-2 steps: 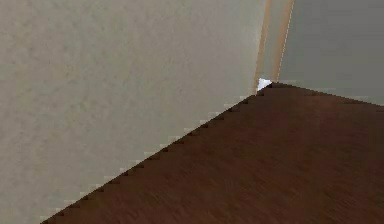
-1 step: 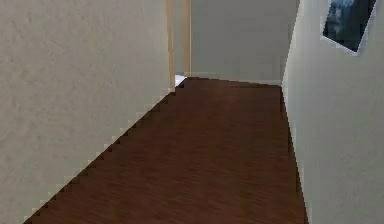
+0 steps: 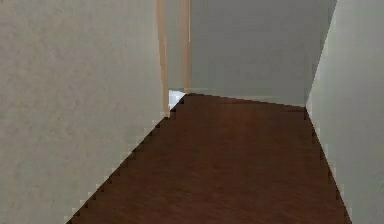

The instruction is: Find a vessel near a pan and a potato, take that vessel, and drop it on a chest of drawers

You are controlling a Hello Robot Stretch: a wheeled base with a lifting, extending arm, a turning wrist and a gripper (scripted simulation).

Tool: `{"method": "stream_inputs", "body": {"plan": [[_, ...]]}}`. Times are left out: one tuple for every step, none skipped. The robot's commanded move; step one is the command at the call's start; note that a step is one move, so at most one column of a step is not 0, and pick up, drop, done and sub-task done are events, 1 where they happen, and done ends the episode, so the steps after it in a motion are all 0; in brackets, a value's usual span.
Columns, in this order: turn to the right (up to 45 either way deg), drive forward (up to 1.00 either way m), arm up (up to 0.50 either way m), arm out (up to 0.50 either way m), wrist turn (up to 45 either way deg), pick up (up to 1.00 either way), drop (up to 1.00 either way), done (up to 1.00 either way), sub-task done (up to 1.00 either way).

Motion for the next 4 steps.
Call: {"method": "stream_inputs", "body": {"plan": [[0.0,1.0,0.0,0.0,0.0,0.0,0.0,0.0,0.0],[3.0,0.0,0.0,0.0,0.0,0.0,0.0,0.0,0.0],[0.0,1.0,0.0,0.0,0.0,0.0,0.0,0.0,0.0],[0.0,0.75,0.0,0.0,0.0,0.0,0.0,0.0,0.0]]}}
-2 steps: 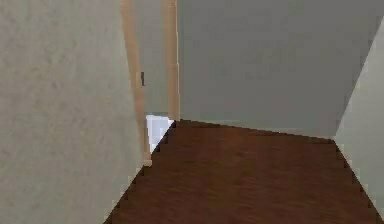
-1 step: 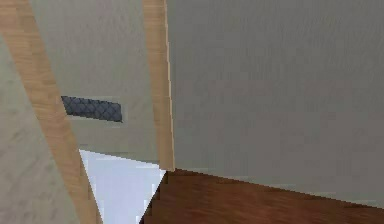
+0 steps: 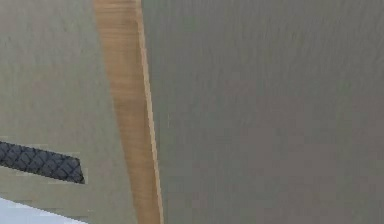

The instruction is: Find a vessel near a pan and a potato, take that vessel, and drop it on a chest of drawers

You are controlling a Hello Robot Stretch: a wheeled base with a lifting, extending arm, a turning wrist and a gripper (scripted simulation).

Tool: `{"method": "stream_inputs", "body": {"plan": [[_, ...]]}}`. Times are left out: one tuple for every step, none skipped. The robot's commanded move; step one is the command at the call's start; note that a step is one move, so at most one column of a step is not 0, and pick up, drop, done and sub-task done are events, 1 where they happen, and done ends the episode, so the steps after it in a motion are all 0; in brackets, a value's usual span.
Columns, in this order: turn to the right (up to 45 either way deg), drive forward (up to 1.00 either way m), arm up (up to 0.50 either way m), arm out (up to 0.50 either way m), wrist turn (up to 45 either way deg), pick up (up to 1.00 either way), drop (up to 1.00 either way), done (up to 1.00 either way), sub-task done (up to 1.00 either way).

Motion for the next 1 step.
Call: {"method": "stream_inputs", "body": {"plan": [[-3.0,0.0,0.0,0.0,0.0,0.0,0.0,0.0,0.0]]}}
